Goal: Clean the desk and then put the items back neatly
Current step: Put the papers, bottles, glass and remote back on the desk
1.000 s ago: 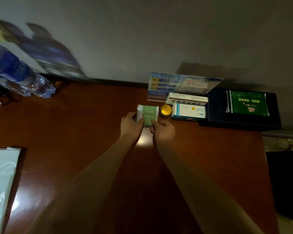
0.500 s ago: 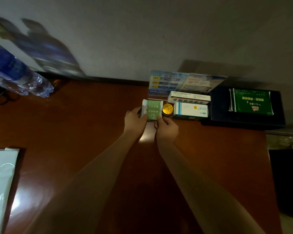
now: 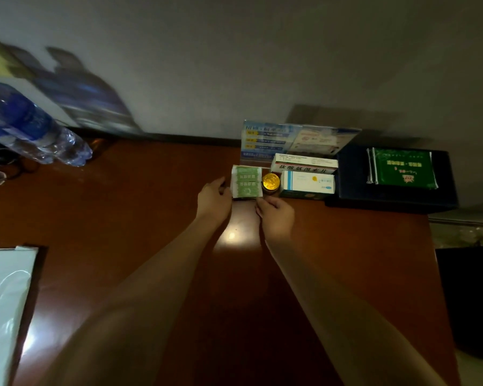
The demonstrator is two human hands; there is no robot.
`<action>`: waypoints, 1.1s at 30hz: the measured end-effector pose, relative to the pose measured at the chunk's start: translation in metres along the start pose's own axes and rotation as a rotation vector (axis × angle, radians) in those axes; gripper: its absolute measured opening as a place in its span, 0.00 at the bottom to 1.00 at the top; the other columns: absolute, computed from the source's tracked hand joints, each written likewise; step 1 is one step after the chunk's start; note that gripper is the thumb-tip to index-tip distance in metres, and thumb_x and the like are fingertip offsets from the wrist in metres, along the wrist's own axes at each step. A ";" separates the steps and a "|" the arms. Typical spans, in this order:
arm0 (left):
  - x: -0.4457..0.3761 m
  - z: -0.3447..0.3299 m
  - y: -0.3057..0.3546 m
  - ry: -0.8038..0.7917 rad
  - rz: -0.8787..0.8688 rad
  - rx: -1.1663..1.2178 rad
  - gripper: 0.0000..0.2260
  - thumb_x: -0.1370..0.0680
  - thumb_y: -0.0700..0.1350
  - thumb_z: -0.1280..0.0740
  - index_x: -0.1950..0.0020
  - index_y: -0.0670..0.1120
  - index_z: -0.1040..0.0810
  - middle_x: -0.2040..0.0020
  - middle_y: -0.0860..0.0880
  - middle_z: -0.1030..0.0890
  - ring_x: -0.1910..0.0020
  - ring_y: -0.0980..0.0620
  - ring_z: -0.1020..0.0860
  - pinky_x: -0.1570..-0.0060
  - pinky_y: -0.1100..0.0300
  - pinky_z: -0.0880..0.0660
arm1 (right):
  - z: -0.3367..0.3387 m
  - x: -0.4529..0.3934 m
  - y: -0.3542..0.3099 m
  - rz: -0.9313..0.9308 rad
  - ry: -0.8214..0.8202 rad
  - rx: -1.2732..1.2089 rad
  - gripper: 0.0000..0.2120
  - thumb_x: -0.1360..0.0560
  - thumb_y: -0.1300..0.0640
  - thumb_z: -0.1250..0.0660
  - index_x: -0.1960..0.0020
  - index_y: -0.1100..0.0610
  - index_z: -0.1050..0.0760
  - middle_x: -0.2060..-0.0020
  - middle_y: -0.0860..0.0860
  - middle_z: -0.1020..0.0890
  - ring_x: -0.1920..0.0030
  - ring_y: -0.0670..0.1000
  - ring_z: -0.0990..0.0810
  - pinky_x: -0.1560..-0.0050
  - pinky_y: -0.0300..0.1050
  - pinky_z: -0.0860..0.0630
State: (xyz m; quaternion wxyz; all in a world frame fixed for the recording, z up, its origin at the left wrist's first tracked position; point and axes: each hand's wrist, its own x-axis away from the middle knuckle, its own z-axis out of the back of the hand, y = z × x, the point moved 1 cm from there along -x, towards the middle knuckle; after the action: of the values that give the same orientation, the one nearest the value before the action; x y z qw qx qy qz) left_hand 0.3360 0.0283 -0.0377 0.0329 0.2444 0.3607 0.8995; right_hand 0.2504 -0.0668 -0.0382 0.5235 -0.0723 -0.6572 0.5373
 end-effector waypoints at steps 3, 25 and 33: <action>0.018 0.017 0.001 -0.083 -0.020 -0.190 0.17 0.20 0.42 0.39 0.32 0.42 0.29 0.37 0.42 0.25 0.40 0.45 0.25 0.44 0.55 0.27 | 0.022 0.011 -0.007 0.086 -0.031 0.437 0.06 0.25 0.64 0.35 0.49 0.63 0.22 0.52 0.57 0.20 0.51 0.54 0.23 0.54 0.41 0.29; 0.297 -0.060 0.051 -0.564 -0.843 -0.974 0.16 0.23 0.45 0.33 0.37 0.44 0.26 0.41 0.45 0.22 0.45 0.48 0.22 0.49 0.56 0.23 | 0.271 0.255 0.085 0.211 0.146 1.077 0.17 0.23 0.58 0.34 0.35 0.59 0.29 0.39 0.55 0.26 0.39 0.55 0.26 0.40 0.49 0.26; 0.442 -0.118 0.046 -0.908 -1.143 -0.995 0.05 0.23 0.47 0.34 0.49 0.48 0.27 0.50 0.50 0.24 0.55 0.53 0.24 0.59 0.61 0.25 | 0.349 0.386 0.175 0.022 0.459 0.875 0.13 0.25 0.57 0.35 0.44 0.62 0.25 0.44 0.60 0.22 0.42 0.59 0.24 0.46 0.46 0.28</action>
State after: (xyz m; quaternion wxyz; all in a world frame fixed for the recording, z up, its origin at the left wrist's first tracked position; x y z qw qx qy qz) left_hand -0.1011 0.0239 0.1039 0.7203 0.3177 -0.0533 0.6144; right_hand -0.2687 0.0395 0.1050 0.6304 0.0311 -0.2368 0.7386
